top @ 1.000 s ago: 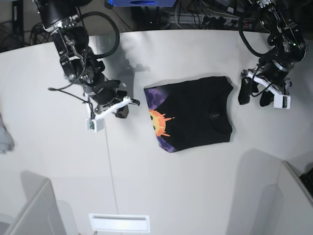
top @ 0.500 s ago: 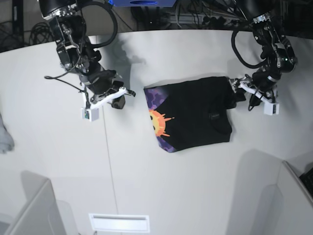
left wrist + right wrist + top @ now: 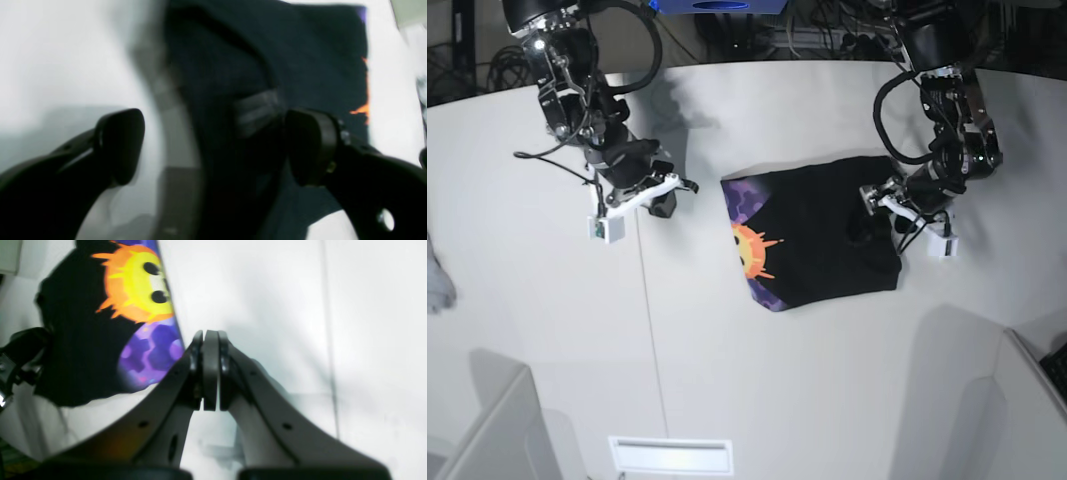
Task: Fold the T-shirt properly
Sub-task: 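Grasp the folded bundle's edge with the left gripper, then flip the bundle over with the left gripper, exposing the sun print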
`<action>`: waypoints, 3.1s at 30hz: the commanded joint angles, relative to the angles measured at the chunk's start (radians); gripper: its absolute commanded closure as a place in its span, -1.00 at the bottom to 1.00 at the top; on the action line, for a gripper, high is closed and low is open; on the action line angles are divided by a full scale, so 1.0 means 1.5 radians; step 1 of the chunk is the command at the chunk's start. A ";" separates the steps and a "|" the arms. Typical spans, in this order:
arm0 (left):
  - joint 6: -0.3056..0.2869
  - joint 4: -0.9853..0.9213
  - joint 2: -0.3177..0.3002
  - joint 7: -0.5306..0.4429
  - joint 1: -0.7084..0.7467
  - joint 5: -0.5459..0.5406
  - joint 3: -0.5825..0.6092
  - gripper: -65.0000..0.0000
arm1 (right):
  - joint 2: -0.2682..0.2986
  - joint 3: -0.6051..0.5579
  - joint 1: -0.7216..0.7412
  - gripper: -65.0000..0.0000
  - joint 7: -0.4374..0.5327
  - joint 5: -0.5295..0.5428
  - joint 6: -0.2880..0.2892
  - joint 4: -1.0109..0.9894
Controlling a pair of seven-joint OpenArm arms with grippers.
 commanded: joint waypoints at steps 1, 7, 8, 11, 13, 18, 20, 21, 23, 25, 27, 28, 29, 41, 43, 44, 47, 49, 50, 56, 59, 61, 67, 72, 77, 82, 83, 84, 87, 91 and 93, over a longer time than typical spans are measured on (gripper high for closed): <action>0.004 0.001 -0.002 0.006 -0.004 -0.006 0.006 -1.00 | 0.003 0.005 0.007 1.00 0.013 0.005 0.008 0.014; 0.008 -0.020 -0.003 -0.036 -0.003 -0.006 0.056 -1.00 | 0.004 0.006 0.007 1.00 0.013 0.004 0.008 0.014; 0.008 -0.029 -0.003 -0.038 -0.003 -0.006 0.061 -1.00 | 0.004 0.011 0.007 1.00 0.013 0.004 0.008 0.014; 0.009 -0.059 -0.003 -0.038 -0.005 -0.006 0.067 -1.00 | 0.004 0.020 0.006 1.00 0.012 0.005 0.008 0.014; 0.016 -0.068 -0.003 -0.039 -0.005 -0.006 0.067 -1.00 | 0.004 0.022 0.003 1.00 0.013 0.005 0.008 0.014; 0.021 -0.069 -0.005 -0.035 -0.005 -0.006 0.068 -0.29 | 0.003 0.064 -0.022 1.00 0.014 0.004 0.008 0.014; 0.021 -0.069 -0.013 -0.035 -0.003 -0.006 0.068 0.10 | 0.003 0.079 -0.035 1.00 0.014 0.003 0.008 0.014; 0.021 -0.069 -0.021 -0.034 -0.003 -0.006 0.069 0.28 | 0.003 0.086 -0.041 1.00 0.014 0.002 0.009 0.014; 0.021 -0.069 -0.031 -0.034 -0.002 -0.006 0.090 0.58 | 0.003 0.106 -0.052 1.00 0.014 0.002 0.030 0.014; 0.021 -0.069 -0.049 -0.034 -0.002 -0.006 0.115 0.81 | 0.002 0.129 -0.065 1.00 0.014 0.002 0.060 0.014; 0.021 -0.069 -0.068 -0.035 -0.003 -0.006 0.147 1.00 | 0.000 0.150 -0.079 1.00 0.014 0.002 0.082 0.014; 0.021 -0.069 -0.078 -0.035 -0.003 -0.006 0.159 1.00 | -0.001 0.159 -0.085 1.00 0.014 0.003 0.090 0.014; 0.021 -0.069 -0.088 -0.035 -0.003 -0.006 0.171 1.00 | -0.001 0.167 -0.093 1.00 0.014 0.003 0.098 0.014; 0.021 -0.087 -0.202 -0.035 -0.064 -0.006 0.363 1.00 | -0.001 0.197 -0.154 1.00 0.014 0.002 0.111 0.014; 0.021 -0.084 -0.224 -0.037 -0.076 -0.005 0.412 1.00 | -0.001 0.197 -0.158 1.00 0.014 0.001 0.110 0.014; 0.021 -0.083 -0.234 -0.038 -0.086 -0.005 0.444 1.00 | 0.000 0.197 -0.162 1.00 0.014 0.001 0.108 0.014; 0.021 -0.082 -0.262 -0.038 -0.122 0.005 0.536 1.00 | 0.002 0.202 -0.170 1.00 0.014 0.001 0.106 0.014; 0.021 -0.081 -0.267 -0.039 -0.144 0.044 0.595 1.00 | -0.003 0.236 -0.187 1.00 0.014 0.001 0.106 0.014; 0.021 -0.081 -0.266 -0.039 -0.151 0.065 0.616 1.00 | -0.005 0.251 -0.193 1.00 0.014 0.001 0.106 0.014; 0.017 -0.069 -0.245 -0.040 -0.182 0.221 0.709 1.00 | -0.022 0.319 -0.228 1.00 0.014 0.000 0.106 0.014; 0.017 -0.047 -0.235 -0.042 -0.203 0.275 0.751 1.00 | -0.038 0.357 -0.246 1.00 0.014 0.000 0.108 0.014; 0.017 -0.030 -0.234 -0.070 -0.213 0.297 0.775 1.00 | -0.056 0.377 -0.252 1.00 0.014 0.000 0.110 0.015; 0.017 -0.025 -0.235 -0.147 -0.246 0.328 0.876 1.00 | -0.073 0.413 -0.280 1.00 0.015 0.000 0.111 0.014; 0.017 -0.025 -0.240 -0.237 -0.279 0.328 0.956 1.00 | -0.074 0.424 -0.311 1.00 0.053 0.000 0.111 0.014; 0.017 -0.025 -0.242 -0.306 -0.307 0.371 1.032 1.00 | -0.087 0.424 -0.328 1.00 0.065 0.000 0.110 0.014; 0.008 -0.026 -0.255 -0.384 -0.317 0.456 1.073 1.00 | -0.104 0.419 -0.328 1.00 0.065 0.000 0.110 0.014; -0.011 -0.027 -0.255 -0.390 -0.322 0.462 1.077 1.00 | -0.107 0.419 -0.328 1.00 0.065 0.000 0.110 0.014; -0.036 -0.029 -0.255 -0.394 -0.324 0.468 1.076 1.00 | -0.108 0.419 -0.328 1.00 0.065 0.000 0.110 0.014; -0.076 -0.036 -0.253 -0.397 -0.326 0.474 1.070 1.00 | -0.110 0.418 -0.327 1.00 0.065 0.000 0.110 0.014; -0.079 -0.034 -0.251 -0.397 -0.326 0.474 1.070 1.00 | -0.110 0.417 -0.325 1.00 0.064 0.000 0.110 0.014; -0.079 -0.035 -0.249 -0.397 -0.326 0.474 1.074 1.00 | -0.109 0.417 -0.325 1.00 0.064 0.000 0.110 0.014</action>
